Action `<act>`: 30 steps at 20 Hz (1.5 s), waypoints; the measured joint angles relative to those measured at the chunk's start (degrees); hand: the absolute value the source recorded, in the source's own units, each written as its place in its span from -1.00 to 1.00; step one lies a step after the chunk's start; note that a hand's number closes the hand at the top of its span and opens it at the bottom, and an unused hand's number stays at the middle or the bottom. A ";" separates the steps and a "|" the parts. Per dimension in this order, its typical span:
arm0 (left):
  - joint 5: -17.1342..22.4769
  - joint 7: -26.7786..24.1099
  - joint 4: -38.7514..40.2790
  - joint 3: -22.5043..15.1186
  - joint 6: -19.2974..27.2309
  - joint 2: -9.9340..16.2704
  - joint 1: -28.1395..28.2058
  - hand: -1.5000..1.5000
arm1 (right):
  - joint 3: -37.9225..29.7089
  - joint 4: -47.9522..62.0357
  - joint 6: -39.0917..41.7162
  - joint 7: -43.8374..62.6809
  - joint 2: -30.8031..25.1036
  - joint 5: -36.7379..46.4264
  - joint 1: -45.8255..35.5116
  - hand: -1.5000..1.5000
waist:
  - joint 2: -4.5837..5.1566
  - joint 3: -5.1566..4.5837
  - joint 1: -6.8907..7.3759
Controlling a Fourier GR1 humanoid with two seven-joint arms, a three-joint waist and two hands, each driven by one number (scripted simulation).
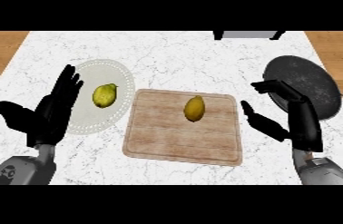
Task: Pick the lemon from the cutting board and place it in the pan
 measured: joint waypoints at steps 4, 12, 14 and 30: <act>0.07 0.96 -0.09 1.31 -0.57 0.39 0.51 0.00 | 1.15 -6.29 0.44 3.78 -4.69 5.94 4.94 -1.00 | 0.07 0.03 -0.28; -1.39 0.65 0.41 1.70 -1.56 -1.15 0.80 0.00 | 3.12 -12.06 11.89 18.69 -11.23 12.06 -3.78 -1.00 | 0.27 0.02 0.57; -1.48 1.07 1.27 1.88 -1.72 -1.41 -0.32 0.00 | 4.46 -11.53 16.20 23.19 -12.49 12.99 -7.87 -1.00 | 0.36 0.00 0.78; -2.36 1.95 2.62 3.70 -3.30 -2.77 -1.61 0.00 | 15.90 5.21 47.01 44.26 -4.46 11.33 -28.16 -1.00 | 0.42 0.05 1.03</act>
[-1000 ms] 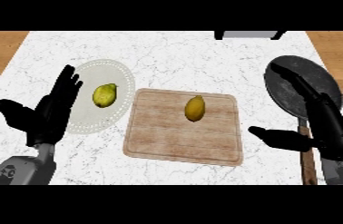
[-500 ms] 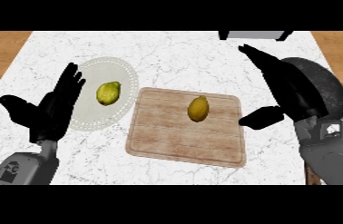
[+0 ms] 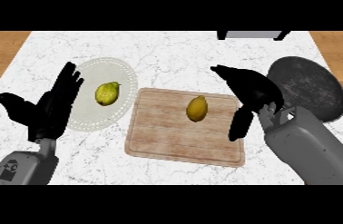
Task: Pick the lemon from the cutting board and place it in the pan
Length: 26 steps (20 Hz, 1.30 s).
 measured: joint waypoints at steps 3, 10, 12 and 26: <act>-1.08 0.53 -0.60 0.33 -0.04 -0.60 0.25 0.00 | 0.40 1.15 2.99 1.67 2.74 1.28 -1.13 -1.00 | -0.05 0.02 -0.21; -2.09 0.27 -1.21 1.12 -1.49 -1.20 1.69 0.00 | 3.84 0.94 6.72 5.19 5.80 7.08 -2.69 -1.00 | -0.13 0.03 -0.45; -1.97 0.95 -2.70 1.94 -1.64 -0.89 2.45 0.00 | 3.60 1.56 7.74 5.87 7.05 7.99 -4.02 -1.00 | -0.15 0.03 -0.36; -3.75 1.65 -1.08 4.82 -4.22 -3.16 1.18 0.00 | 2.56 11.31 8.54 6.34 18.49 19.03 -5.30 -1.00 | -0.06 0.04 -0.44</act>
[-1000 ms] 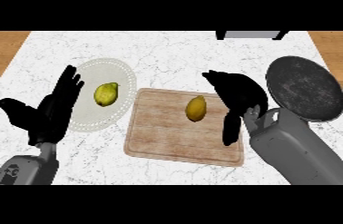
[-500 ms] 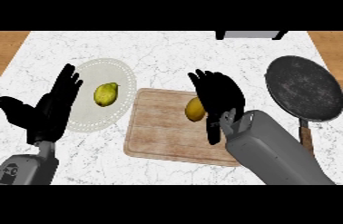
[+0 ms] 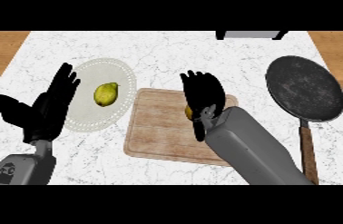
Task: Pick the lemon from the cutting board and place it in the pan
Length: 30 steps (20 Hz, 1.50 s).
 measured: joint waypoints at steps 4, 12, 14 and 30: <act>-0.98 0.21 -1.89 0.22 -0.27 -0.61 1.67 0.00 | -1.84 4.08 -0.11 -1.03 1.45 3.06 -0.70 -1.00 | 0.01 0.01 0.11; -2.37 0.60 -1.91 1.44 -1.56 -2.40 1.94 0.00 | -4.74 11.78 -1.59 -6.56 2.97 8.37 -0.18 -1.00 | 0.04 0.02 0.09; -2.44 1.92 -3.10 2.11 -1.93 -2.07 2.01 0.00 | -5.59 13.86 -2.07 -8.23 3.32 9.41 -0.39 -1.00 | 0.05 0.02 0.12; -5.79 2.16 -2.55 3.83 -3.81 -5.17 1.29 0.00 | -8.67 29.10 -11.95 -19.14 6.72 14.69 -1.44 1.00 | 0.09 0.02 0.23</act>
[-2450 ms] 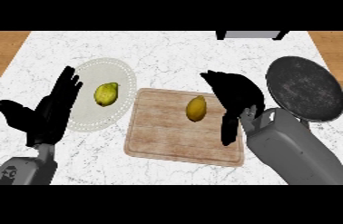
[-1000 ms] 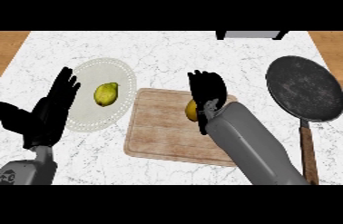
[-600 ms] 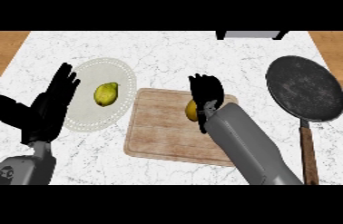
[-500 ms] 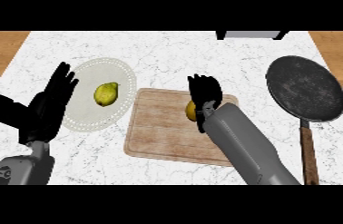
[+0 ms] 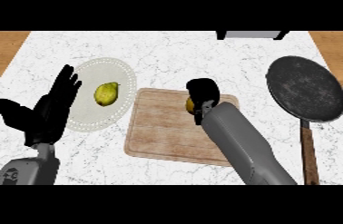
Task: Pick the lemon from the cutting board and place it in the pan
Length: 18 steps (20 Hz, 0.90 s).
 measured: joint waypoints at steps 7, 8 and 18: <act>-0.06 -0.20 2.23 1.56 -1.52 -0.20 -2.09 0.00 | 1.36 6.31 -6.67 -6.70 -0.25 0.55 -2.24 1.00 | -0.26 -0.16 0.13; -0.42 0.62 1.56 1.32 -1.20 -0.40 -2.03 0.00 | 1.55 6.36 -7.18 -6.92 -0.27 0.19 -2.30 1.00 | -0.28 -0.17 0.12; -1.08 1.06 0.92 2.30 -1.75 -0.88 -1.46 0.00 | -4.31 7.20 -12.30 -1.74 0.16 -2.09 -2.22 1.00 | -0.18 -0.08 -0.01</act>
